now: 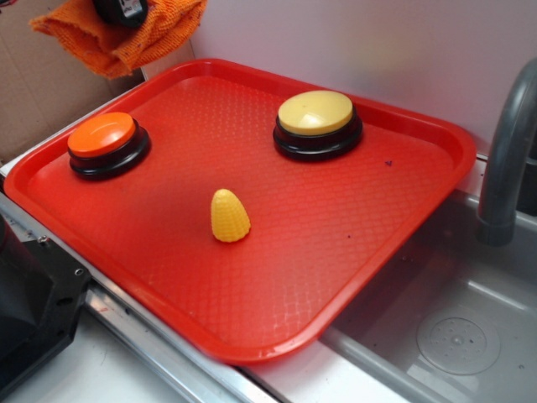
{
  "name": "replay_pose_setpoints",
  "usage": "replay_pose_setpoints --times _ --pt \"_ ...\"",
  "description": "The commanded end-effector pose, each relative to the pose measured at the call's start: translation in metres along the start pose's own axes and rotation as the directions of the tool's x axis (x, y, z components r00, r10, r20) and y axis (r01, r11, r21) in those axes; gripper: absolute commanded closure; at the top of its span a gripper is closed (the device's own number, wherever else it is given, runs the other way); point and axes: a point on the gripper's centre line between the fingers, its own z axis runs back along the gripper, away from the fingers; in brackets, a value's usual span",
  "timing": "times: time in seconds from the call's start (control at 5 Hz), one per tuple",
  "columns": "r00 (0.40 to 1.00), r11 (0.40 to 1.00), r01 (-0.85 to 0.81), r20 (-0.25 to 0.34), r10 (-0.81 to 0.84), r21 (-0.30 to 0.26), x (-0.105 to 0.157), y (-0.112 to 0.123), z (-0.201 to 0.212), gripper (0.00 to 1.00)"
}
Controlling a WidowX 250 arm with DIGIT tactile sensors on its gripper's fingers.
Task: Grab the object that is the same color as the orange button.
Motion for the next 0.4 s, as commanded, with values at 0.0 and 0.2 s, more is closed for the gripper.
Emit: replay_pose_setpoints --times 0.0,0.2 --pt "0.997 1.000 -0.020 0.071 0.021 -0.017 -0.0126 0.0036 0.0146 1.00" --pt "0.996 0.999 -0.047 0.076 0.047 -0.011 -0.0161 0.0064 0.0162 1.00"
